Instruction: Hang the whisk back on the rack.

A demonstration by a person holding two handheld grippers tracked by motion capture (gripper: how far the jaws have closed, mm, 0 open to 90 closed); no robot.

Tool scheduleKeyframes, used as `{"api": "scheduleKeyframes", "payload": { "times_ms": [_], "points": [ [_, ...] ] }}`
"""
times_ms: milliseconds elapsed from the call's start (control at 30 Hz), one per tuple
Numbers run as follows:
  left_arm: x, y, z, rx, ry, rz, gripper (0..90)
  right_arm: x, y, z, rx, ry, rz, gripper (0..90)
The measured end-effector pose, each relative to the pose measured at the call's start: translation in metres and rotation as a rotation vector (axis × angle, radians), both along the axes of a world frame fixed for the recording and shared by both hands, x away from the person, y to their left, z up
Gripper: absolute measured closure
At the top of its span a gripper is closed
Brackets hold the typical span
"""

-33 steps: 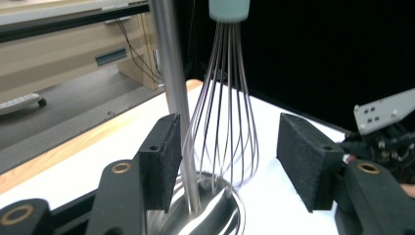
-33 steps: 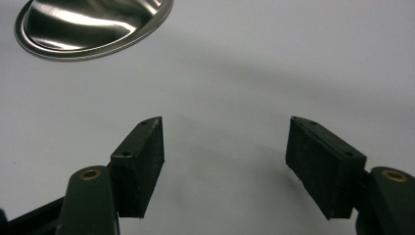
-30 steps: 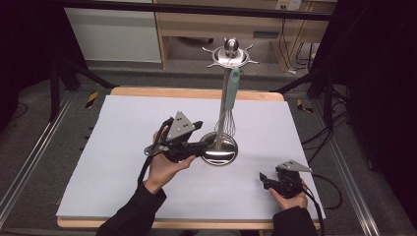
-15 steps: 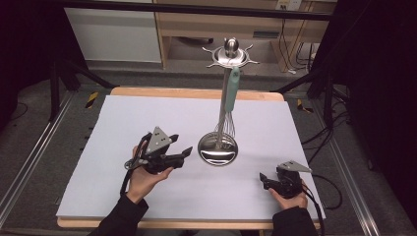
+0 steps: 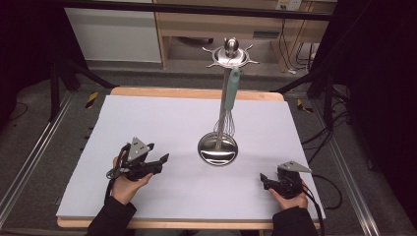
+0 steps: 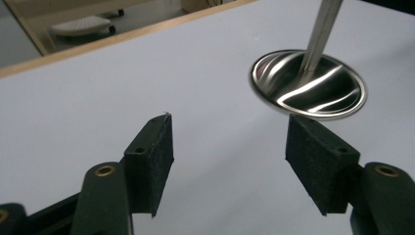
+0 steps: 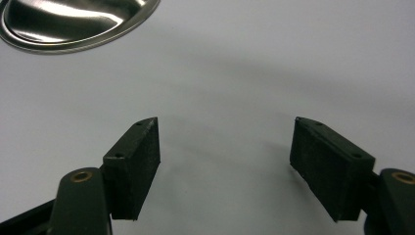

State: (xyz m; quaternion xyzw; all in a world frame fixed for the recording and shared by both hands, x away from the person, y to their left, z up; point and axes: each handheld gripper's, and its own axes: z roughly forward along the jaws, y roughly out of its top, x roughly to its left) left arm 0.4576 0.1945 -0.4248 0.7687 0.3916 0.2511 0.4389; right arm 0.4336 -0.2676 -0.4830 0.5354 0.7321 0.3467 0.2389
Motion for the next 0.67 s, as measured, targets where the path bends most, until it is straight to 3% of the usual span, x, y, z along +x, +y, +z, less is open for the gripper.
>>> {"api": "scheduleKeyframes", "payload": {
  "times_ms": [400, 667],
  "points": [
    [0.009, 0.056, -0.04, 0.042, 0.091, 0.177, 25.9, -0.001, -0.001, -0.001, -0.016, -0.004, -0.021, 21.8],
    [0.013, 0.076, -0.042, 0.027, 0.102, 0.222, 24.9, -0.001, -0.005, 0.001, -0.008, -0.013, -0.046, 19.6]
  ]
}}
